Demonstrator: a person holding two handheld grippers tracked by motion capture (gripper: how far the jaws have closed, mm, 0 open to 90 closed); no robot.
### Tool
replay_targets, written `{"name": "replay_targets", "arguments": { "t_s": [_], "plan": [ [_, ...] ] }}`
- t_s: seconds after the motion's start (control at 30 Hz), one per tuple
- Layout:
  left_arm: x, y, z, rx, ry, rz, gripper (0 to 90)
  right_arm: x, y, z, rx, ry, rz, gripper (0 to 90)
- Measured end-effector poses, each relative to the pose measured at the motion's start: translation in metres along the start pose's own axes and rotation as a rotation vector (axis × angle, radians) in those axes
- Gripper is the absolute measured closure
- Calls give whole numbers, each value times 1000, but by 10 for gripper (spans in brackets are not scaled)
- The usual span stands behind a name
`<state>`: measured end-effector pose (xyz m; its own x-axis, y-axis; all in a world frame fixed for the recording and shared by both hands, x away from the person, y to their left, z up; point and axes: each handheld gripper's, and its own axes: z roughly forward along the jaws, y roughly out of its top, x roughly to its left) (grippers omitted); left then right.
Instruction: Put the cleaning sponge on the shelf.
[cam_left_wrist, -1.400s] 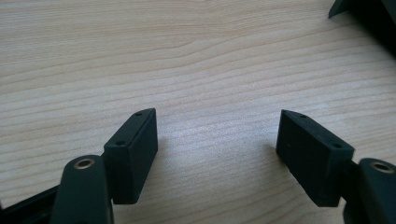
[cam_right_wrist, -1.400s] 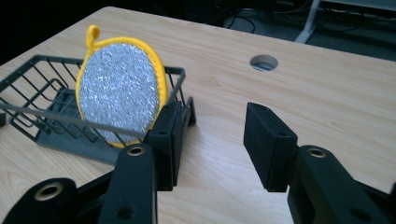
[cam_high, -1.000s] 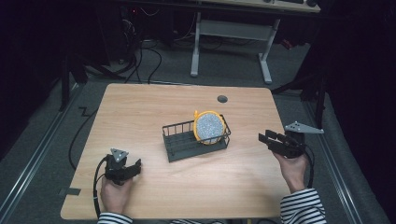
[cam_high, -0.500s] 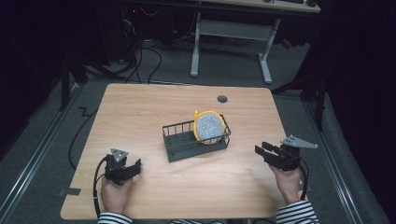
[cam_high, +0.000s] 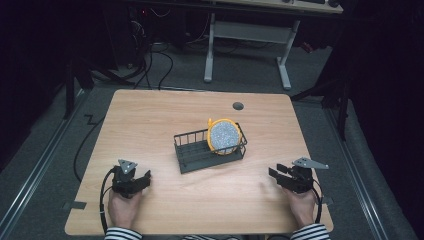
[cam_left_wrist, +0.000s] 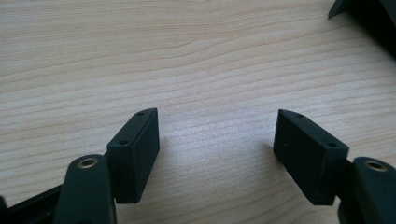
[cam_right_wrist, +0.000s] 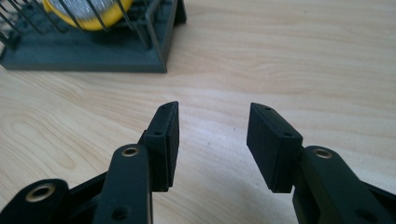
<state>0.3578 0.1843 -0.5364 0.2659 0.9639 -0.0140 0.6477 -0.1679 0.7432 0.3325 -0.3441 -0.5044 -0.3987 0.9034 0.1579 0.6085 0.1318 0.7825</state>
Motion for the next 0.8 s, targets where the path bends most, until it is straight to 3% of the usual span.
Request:
{"name": "replay_targets", "arguments": {
  "t_s": [0.27,0.47,0.57,0.6,0.63,0.67,0.8],
  "plan": [
    [0,0,0,-1,1,-1,304,6,-13,18,40,-94,-75,482],
    [0,0,0,2,-1,2,301,5,-15,23,69,-83,-64,453],
    [0,0,0,3,-2,3,296,7,-16,23,82,-99,-74,439],
    [0,0,0,3,-1,1,295,11,-16,25,94,-115,-113,402],
    [0,0,0,3,-1,1,294,11,-16,25,94,-115,-113,402],
    [0,0,1,0,-1,-1,292,14,-16,25,99,-119,-144,396],
    [3,0,0,-8,-35,-41,279,13,-17,25,99,-116,-139,385]
  ]
}}
